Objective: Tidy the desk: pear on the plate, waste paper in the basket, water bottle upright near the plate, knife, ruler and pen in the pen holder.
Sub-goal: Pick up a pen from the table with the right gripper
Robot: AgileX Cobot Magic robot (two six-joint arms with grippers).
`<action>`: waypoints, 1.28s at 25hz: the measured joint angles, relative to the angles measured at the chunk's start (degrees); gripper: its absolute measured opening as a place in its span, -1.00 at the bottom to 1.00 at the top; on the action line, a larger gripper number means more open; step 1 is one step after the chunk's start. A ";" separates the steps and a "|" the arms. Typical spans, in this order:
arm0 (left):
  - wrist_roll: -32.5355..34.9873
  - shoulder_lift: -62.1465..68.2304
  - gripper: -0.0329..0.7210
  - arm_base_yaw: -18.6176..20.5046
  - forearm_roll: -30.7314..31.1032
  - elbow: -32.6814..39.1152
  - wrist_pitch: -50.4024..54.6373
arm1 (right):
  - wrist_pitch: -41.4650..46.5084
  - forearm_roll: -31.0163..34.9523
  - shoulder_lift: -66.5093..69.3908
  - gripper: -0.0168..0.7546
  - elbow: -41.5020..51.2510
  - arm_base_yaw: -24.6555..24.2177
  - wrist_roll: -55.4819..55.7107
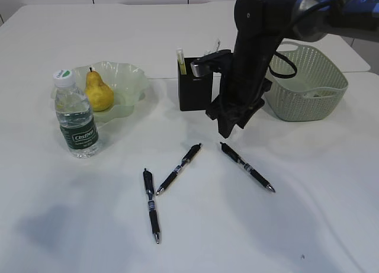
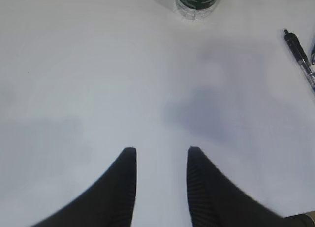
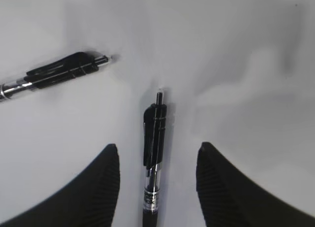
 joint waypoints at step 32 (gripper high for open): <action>0.00 0.00 -0.27 0.00 0.12 0.00 0.52 | -0.11 0.57 0.98 0.05 6.57 0.00 1.56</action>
